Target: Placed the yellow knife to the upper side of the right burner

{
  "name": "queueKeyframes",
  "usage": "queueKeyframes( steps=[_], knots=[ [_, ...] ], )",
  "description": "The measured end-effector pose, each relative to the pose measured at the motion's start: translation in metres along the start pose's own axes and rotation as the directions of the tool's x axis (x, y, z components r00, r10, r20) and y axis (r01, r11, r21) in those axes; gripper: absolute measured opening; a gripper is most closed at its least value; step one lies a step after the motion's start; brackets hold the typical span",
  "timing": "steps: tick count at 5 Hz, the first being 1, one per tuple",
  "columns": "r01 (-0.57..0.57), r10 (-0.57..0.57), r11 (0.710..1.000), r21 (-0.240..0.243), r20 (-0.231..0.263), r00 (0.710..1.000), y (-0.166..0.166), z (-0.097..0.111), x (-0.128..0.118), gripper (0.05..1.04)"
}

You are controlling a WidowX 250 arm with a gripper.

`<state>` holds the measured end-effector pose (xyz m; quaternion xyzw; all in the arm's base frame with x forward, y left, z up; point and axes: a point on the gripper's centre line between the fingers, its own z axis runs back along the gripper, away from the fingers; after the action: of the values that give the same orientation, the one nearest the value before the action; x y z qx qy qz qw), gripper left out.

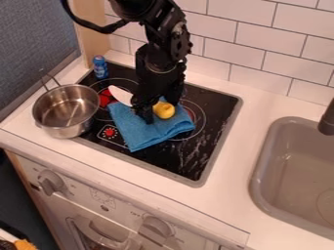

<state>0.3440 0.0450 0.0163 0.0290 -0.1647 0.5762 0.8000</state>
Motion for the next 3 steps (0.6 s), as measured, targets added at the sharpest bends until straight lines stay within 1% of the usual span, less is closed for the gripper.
queueKeyframes(
  steps=[1,2,3],
  knots=[
    [0.015,-0.015,1.0,0.011,0.026,1.0,0.003,-0.001,0.004,0.661],
    [0.0,-0.001,1.0,0.017,0.026,1.0,0.008,-0.001,0.005,0.478],
    [-0.006,0.005,1.0,0.025,0.032,0.999,0.014,0.0,0.006,0.478]
  ],
)
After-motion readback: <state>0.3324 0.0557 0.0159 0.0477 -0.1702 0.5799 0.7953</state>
